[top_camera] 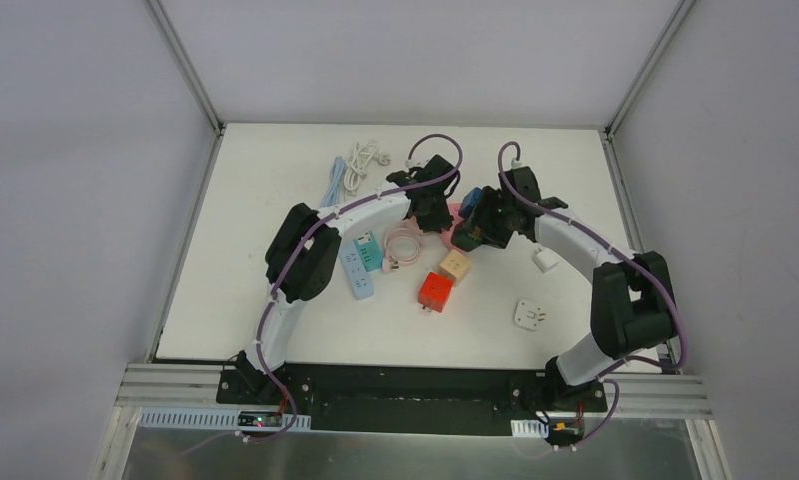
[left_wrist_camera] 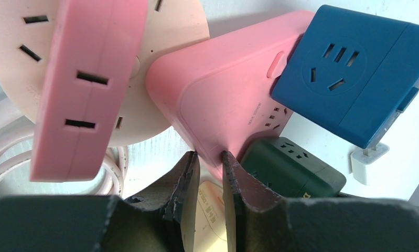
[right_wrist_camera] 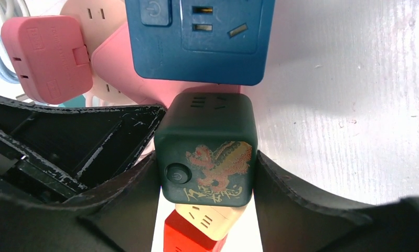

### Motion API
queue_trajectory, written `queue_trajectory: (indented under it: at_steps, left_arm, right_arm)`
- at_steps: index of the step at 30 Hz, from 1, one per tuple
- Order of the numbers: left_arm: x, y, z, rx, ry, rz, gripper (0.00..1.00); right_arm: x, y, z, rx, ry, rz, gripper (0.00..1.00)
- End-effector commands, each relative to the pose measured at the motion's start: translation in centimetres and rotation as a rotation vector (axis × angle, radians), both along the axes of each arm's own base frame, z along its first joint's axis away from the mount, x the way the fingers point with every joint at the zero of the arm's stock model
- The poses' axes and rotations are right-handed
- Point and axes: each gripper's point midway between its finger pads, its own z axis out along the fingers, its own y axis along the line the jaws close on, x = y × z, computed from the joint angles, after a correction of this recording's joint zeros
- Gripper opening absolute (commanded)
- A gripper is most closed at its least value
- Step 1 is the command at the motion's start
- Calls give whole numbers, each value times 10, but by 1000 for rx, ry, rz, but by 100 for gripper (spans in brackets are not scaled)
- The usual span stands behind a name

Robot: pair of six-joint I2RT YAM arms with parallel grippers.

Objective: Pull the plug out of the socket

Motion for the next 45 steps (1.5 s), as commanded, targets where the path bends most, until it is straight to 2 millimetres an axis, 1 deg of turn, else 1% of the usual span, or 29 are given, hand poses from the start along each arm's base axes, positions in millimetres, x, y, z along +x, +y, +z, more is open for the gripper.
queue_trajectory:
  at_steps: [1, 3, 5, 6, 8, 12, 14, 15, 17, 20, 22, 24, 28, 30, 32, 34, 36, 38, 40, 42, 44, 45]
  left_arm:
    - [-30, 36, -46, 194, 118, -15, 22]
    - [-32, 37, -49, 203, 124, -18, 22]
    - [-34, 38, -49, 209, 123, -20, 22]
    - [-34, 39, -49, 211, 121, -18, 22]
    - [-34, 40, -48, 214, 120, -19, 22]
    - [-35, 41, -48, 214, 117, -21, 22]
    - [-36, 41, -49, 211, 121, -21, 21]
    - [-37, 41, -50, 211, 124, -21, 21]
    - [-37, 41, -50, 210, 124, -20, 21]
    - [-38, 41, -50, 209, 127, -18, 21]
    - [-39, 42, -51, 210, 129, -19, 20]
    - [-40, 41, -50, 210, 130, -23, 20]
    - [-42, 38, -51, 208, 131, -34, 19]
    - [-42, 38, -51, 209, 130, -35, 19]
    - [-42, 38, -51, 209, 131, -33, 19]
    - [-41, 38, -51, 207, 131, -32, 18]
    - [-42, 37, -51, 206, 132, -34, 17]
    - [-42, 37, -51, 204, 131, -35, 17]
    - [-42, 37, -51, 205, 133, -39, 17]
    - [-41, 37, -51, 202, 132, -37, 17]
    - [-42, 36, -51, 201, 133, -39, 17]
    - [-41, 36, -51, 201, 133, -39, 17]
  right_arm:
    - [12, 11, 34, -16, -67, 24, 0]
    - [15, -2, 31, -77, -40, -36, 0]
    - [16, -4, 32, -69, -13, -47, 0]
    - [16, -2, 32, -40, -2, -36, 0]
    - [12, 9, 41, 64, -15, 25, 0]
    - [10, 15, 54, 166, -99, 80, 0]
    - [9, 18, 55, 184, -108, 100, 0]
    - [8, 19, 53, 175, -106, 100, 0]
    - [10, 12, 44, 92, -90, 71, 0]
    - [15, -5, 30, -82, -70, 13, 0]
    - [19, -12, 27, -117, -74, -3, 0]
    - [19, -7, 35, -63, -105, 24, 0]
    - [15, 7, 61, 161, -150, 81, 0]
    - [12, 14, 68, 202, -167, 121, 0]
    - [12, 15, 64, 189, -160, 117, 0]
    - [16, 8, 52, 123, -131, 49, 0]
    - [16, 3, 42, 99, -79, -16, 0]
    - [16, 3, 40, 104, -58, -33, 0]
    - [16, 6, 50, 138, -68, -15, 0]
    - [18, 9, 67, 204, -97, 9, 0]
    - [20, 9, 82, 280, -124, 18, 0]
    - [22, 6, 86, 314, -130, 5, 0]
